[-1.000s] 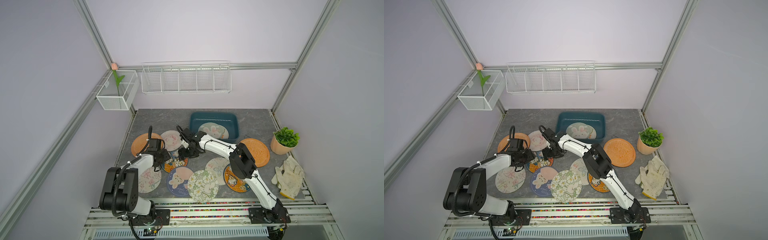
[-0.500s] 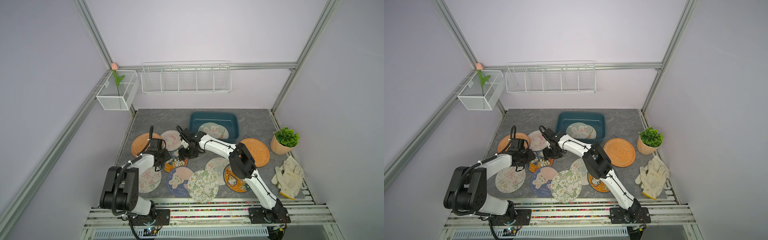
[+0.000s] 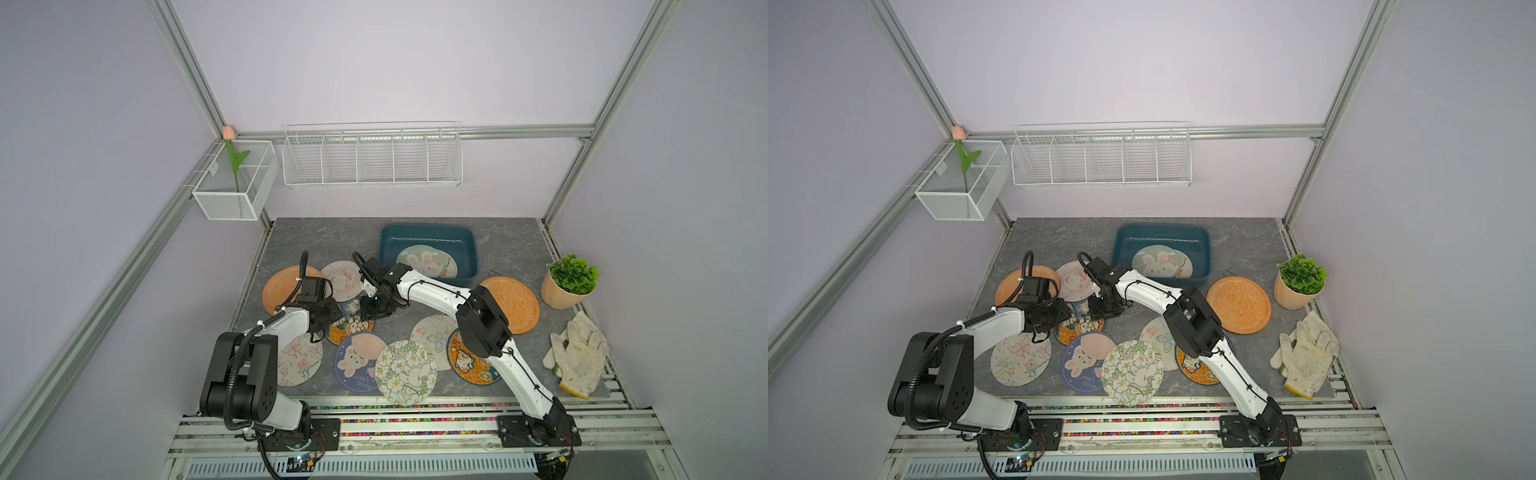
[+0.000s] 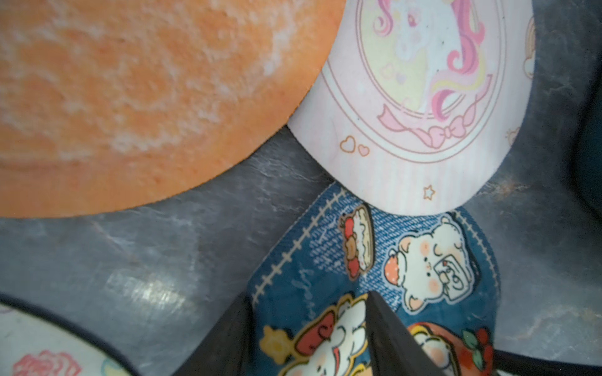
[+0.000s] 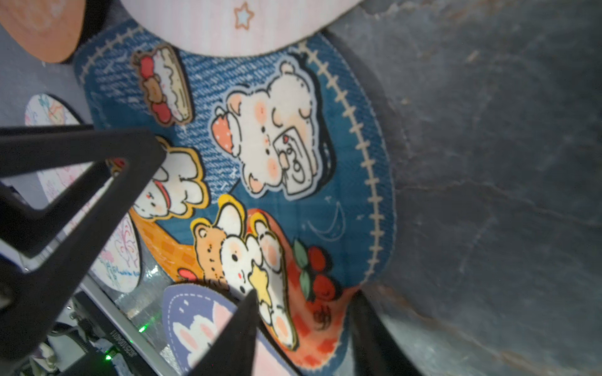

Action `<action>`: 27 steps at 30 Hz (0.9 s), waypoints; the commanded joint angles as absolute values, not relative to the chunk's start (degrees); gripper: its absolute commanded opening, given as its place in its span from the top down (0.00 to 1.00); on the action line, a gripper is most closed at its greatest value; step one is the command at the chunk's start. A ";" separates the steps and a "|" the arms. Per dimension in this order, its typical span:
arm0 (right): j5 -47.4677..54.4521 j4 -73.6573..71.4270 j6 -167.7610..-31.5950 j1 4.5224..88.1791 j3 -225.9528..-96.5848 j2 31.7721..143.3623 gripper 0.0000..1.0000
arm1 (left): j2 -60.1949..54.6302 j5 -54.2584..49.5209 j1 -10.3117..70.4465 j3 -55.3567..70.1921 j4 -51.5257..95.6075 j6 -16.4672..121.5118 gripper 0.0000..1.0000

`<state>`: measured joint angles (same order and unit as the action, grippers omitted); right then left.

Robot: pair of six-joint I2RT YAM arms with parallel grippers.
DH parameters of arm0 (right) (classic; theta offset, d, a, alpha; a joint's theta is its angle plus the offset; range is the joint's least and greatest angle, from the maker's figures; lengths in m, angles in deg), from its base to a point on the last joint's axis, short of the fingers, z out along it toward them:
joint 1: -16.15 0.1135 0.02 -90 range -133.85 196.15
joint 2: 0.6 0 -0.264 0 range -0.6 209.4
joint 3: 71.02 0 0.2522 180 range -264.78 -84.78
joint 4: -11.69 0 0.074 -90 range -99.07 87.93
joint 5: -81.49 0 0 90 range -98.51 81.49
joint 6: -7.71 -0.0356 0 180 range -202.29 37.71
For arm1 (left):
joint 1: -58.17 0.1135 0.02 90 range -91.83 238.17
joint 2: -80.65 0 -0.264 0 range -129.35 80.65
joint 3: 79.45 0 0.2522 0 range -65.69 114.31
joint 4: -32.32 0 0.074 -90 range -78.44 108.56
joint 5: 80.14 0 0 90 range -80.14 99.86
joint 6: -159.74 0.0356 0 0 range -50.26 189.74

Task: Put the coasters into the storage box
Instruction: Pick up the coaster from the center of the board.

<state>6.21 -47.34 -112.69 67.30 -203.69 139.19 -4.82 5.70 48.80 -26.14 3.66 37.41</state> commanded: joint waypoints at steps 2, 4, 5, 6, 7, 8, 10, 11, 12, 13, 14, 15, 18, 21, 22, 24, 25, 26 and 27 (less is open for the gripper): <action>6.52 -45.57 -113.32 67.74 -202.34 139.60 0.84 | -6.97 4.32 47.95 -26.93 -0.42 37.22 0.43; 5.44 -44.96 -113.20 67.74 -201.86 138.70 0.91 | -6.81 4.51 47.92 -26.93 -0.58 37.14 0.41; 4.67 -45.02 -113.00 67.75 -201.85 138.22 0.93 | -6.72 4.75 47.92 -26.93 -0.65 37.05 0.39; 3.71 -44.99 -112.68 67.74 -201.77 137.69 0.93 | -6.51 4.92 47.93 -26.93 -0.74 36.98 0.37; 2.56 -44.96 -112.32 67.74 -201.55 136.95 0.93 | -6.38 5.15 47.97 -26.93 -0.83 36.92 0.36; 1.53 -44.90 -111.98 67.74 -201.26 136.26 0.93 | -6.21 5.27 47.93 -26.93 -0.88 36.88 0.34; -0.87 -44.87 -111.16 67.75 -200.67 134.68 0.93 | -5.76 5.62 47.95 -27.03 -0.86 36.60 0.30; -1.70 -44.96 -110.75 67.80 -200.41 134.01 0.93 | -5.57 5.79 47.97 -27.02 -1.05 36.49 0.28; -2.52 -45.19 -110.23 67.75 -200.27 133.26 0.93 | -5.36 5.90 47.92 -27.01 -1.20 36.41 0.27; -3.30 -45.64 -109.68 67.74 -200.18 132.63 0.93 | -5.18 6.14 47.94 -26.94 -1.22 36.37 0.26; -3.88 -46.16 -109.32 67.76 -200.18 132.03 0.93 | -4.99 6.16 47.96 -26.97 -1.32 36.19 0.25; -4.51 -46.67 -108.88 67.66 -200.18 131.32 0.93 | -4.85 6.19 47.93 -26.84 -1.47 36.19 0.24; -5.77 -47.42 -107.89 67.56 -199.29 128.88 0.93 | -4.50 6.26 47.89 -26.49 -1.90 36.04 0.23; -5.59 -47.89 -106.89 67.28 -198.42 126.42 0.93 | -4.26 6.25 47.89 -25.97 -2.50 36.00 0.22; -5.17 -48.37 -106.59 67.06 -198.33 125.70 0.93 | -4.06 6.21 47.91 -25.81 -2.72 36.06 0.22; -4.44 -49.01 -105.88 66.66 -198.27 124.23 0.93 | -3.57 6.17 47.88 -25.53 -3.12 36.04 0.21; -3.93 -49.31 -105.45 66.35 -198.24 123.38 0.93 | -3.23 6.18 47.88 -25.36 -3.21 36.06 0.21; -3.62 -49.61 -105.12 66.14 -198.24 122.64 0.93 | -2.97 6.01 47.88 -25.30 -3.32 36.08 0.21; -3.13 -49.82 -104.87 65.72 -198.29 121.77 0.93 | -2.62 5.91 47.88 -25.17 -3.54 36.16 0.20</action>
